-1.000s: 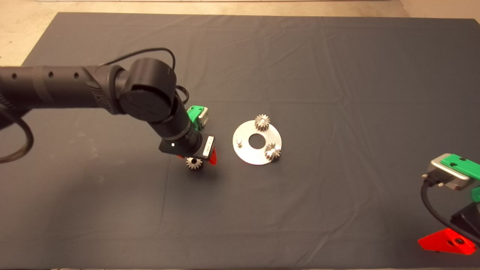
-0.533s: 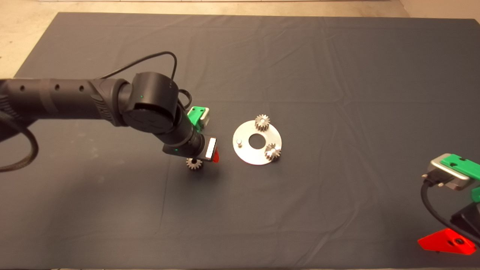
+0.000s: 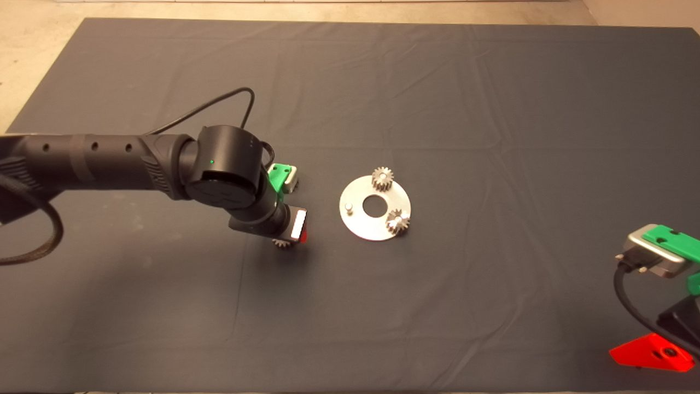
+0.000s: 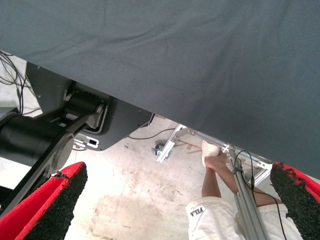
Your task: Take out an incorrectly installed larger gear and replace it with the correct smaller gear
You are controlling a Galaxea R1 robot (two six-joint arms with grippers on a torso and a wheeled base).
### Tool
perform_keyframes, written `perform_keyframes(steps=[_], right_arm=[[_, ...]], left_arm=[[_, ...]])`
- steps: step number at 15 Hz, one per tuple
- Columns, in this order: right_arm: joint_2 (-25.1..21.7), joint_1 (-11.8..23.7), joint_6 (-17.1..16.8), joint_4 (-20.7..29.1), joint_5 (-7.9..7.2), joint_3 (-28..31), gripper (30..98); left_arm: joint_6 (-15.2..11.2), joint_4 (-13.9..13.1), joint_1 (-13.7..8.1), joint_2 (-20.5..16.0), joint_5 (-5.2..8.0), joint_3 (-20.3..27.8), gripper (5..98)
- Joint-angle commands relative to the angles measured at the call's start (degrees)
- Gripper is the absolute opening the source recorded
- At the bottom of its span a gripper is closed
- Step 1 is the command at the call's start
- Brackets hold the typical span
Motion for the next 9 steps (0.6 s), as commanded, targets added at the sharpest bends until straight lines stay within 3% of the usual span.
perform_keyframes(steps=[1,4,9], right_arm=[[-0.1,0.9,0.1,2.0,-3.16,0.4,96.8],[-0.1,0.9,0.1,2.0,-3.09,0.3,96.8],[0.0,0.9,0.1,2.0,-3.16,0.3,96.8]], left_arm=[[0.1,2.1,-0.1,-0.3,1.33,0.6,73.3],[0.3,2.8,1.8,-0.2,1.15,0.3,73.3],[0.5,3.0,2.4,-0.1,1.06,-0.4,73.3]])
